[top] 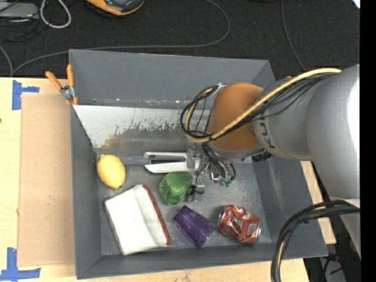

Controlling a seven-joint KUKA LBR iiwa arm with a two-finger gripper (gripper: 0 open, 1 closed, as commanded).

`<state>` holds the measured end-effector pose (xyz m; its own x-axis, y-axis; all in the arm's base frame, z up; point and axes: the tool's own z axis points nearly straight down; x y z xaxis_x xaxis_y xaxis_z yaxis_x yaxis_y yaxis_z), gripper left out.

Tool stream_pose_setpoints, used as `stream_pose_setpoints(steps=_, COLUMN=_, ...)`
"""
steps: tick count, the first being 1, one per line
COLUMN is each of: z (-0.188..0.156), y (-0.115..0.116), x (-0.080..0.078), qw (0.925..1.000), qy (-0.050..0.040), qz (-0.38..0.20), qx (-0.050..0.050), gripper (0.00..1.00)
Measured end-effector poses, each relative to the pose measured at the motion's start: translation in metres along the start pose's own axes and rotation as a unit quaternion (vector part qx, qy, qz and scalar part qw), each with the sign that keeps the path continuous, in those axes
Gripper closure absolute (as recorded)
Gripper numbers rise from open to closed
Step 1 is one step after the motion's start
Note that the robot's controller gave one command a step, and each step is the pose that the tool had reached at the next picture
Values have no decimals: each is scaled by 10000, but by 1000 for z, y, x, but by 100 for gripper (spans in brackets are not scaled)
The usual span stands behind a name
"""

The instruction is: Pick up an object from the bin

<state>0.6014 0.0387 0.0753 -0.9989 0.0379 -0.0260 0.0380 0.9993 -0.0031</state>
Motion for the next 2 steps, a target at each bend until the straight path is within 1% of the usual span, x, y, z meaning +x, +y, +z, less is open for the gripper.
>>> stream_pose_setpoints(steps=1, z=3, y=15, x=5, qw=10000, qy=-14, qz=58, qx=-11, gripper=0)
stream_pose_setpoints(steps=2, z=3, y=27, x=7, qw=9999, qy=-22, qz=-106, qx=5, gripper=0)
